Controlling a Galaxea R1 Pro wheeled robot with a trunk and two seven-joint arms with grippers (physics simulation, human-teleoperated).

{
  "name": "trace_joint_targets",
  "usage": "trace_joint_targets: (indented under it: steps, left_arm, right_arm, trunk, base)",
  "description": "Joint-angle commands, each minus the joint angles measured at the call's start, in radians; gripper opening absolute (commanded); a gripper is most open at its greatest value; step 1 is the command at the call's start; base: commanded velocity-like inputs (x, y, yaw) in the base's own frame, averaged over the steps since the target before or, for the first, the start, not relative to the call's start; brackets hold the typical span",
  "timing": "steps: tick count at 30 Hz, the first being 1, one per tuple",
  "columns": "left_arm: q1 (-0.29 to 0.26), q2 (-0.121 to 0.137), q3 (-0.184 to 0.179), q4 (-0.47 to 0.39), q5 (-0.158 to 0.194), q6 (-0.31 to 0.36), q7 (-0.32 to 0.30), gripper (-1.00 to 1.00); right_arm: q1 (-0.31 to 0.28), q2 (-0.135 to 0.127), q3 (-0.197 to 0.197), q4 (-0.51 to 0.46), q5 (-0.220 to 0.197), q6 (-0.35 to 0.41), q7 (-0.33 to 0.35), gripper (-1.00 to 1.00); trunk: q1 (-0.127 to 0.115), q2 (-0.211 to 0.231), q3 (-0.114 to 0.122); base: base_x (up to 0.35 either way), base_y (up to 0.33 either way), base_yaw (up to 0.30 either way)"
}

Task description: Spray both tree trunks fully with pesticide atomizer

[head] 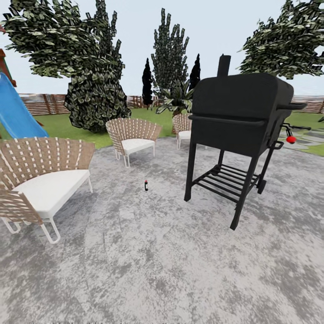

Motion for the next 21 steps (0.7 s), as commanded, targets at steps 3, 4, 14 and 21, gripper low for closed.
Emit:
trace_joint_targets:
  steps: [3,4,14,21]
  left_arm:
    - [-0.001,0.000,-0.001,0.001,0.009,-0.003,0.000,1.00]
    - [-0.001,0.000,-0.001,0.001,0.009,-0.003,0.000,1.00]
    - [-0.001,0.000,-0.001,0.001,0.009,-0.003,0.000,1.00]
    - [-0.001,0.000,-0.001,0.001,0.009,-0.003,0.000,1.00]
  right_arm:
    - [0.000,0.000,0.000,0.000,0.001,-0.003,0.000,1.00]
    - [0.000,0.000,0.000,0.000,0.001,-0.003,0.000,1.00]
    - [0.000,0.000,0.000,0.000,0.001,-0.003,0.000,1.00]
    - [0.000,0.000,0.000,-0.001,0.001,-0.003,0.000,1.00]
  trunk:
    - [0.011,-0.022,-0.014]
    - [0.015,-0.029,-0.018]
    - [0.054,-0.099,-0.060]
    - [0.080,-0.148,-0.086]
  base:
    - [0.000,0.000,0.185]
    - [0.000,0.000,0.185]
    - [0.000,0.000,0.185]
    - [0.000,0.000,0.085]
